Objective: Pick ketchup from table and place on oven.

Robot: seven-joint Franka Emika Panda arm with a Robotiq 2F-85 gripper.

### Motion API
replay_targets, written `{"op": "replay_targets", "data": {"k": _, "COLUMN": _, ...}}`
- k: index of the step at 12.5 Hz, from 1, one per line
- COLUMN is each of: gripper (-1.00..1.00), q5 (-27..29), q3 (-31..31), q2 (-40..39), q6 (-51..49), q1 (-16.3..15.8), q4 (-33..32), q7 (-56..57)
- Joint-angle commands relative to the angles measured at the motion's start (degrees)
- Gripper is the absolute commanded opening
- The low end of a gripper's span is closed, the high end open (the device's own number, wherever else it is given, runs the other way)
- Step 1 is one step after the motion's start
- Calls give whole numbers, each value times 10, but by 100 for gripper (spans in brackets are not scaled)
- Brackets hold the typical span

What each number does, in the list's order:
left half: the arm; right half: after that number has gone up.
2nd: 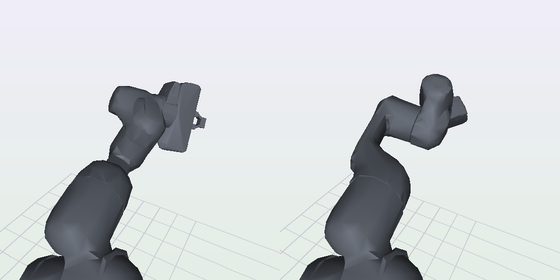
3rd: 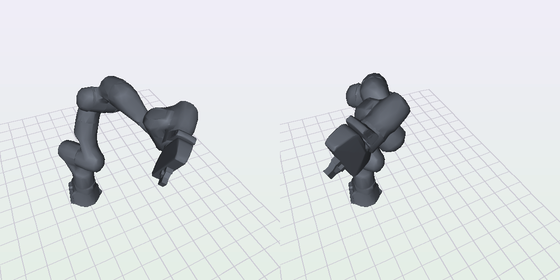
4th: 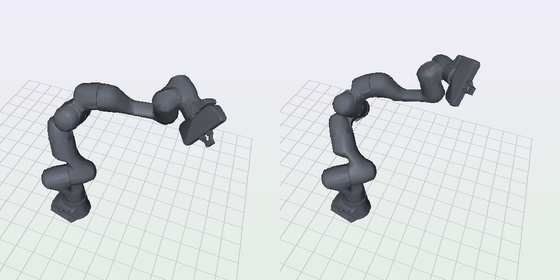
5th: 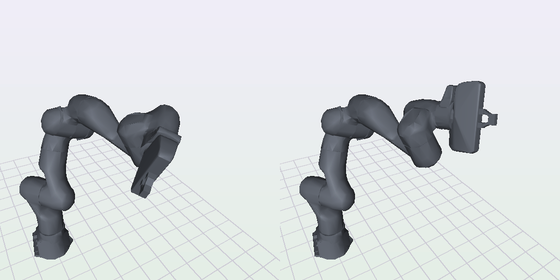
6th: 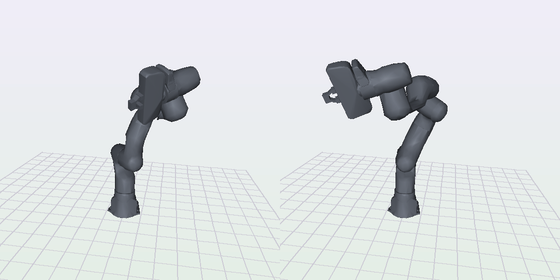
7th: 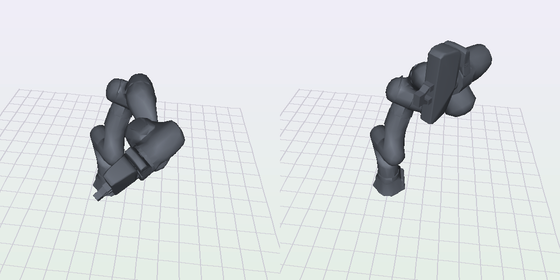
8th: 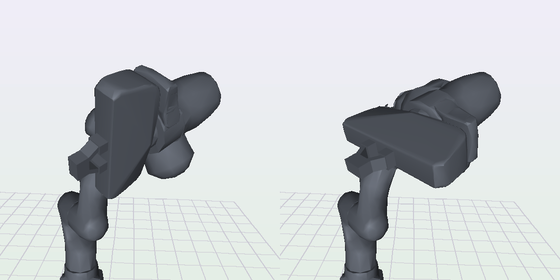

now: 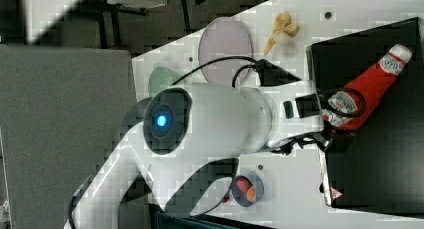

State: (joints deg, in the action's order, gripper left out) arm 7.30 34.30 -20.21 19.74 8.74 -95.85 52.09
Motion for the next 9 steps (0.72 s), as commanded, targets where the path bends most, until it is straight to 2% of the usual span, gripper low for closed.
{"op": "replay_targets", "data": {"k": 1, "gripper": 100, "q5": -10, "q3": 10, "q2": 14, "q6": -22, "q1": -17, "q4": 42, "q7": 14}}
{"op": "replay_targets", "data": {"k": 4, "gripper": 100, "q5": -10, "q3": -6, "q2": 30, "q6": -70, "q1": -57, "q4": 63, "q7": -6}}
{"op": "replay_targets", "data": {"k": 9, "gripper": 100, "q5": -13, "q3": -68, "q2": 95, "q6": -81, "q1": -141, "q4": 57, "q7": -216}}
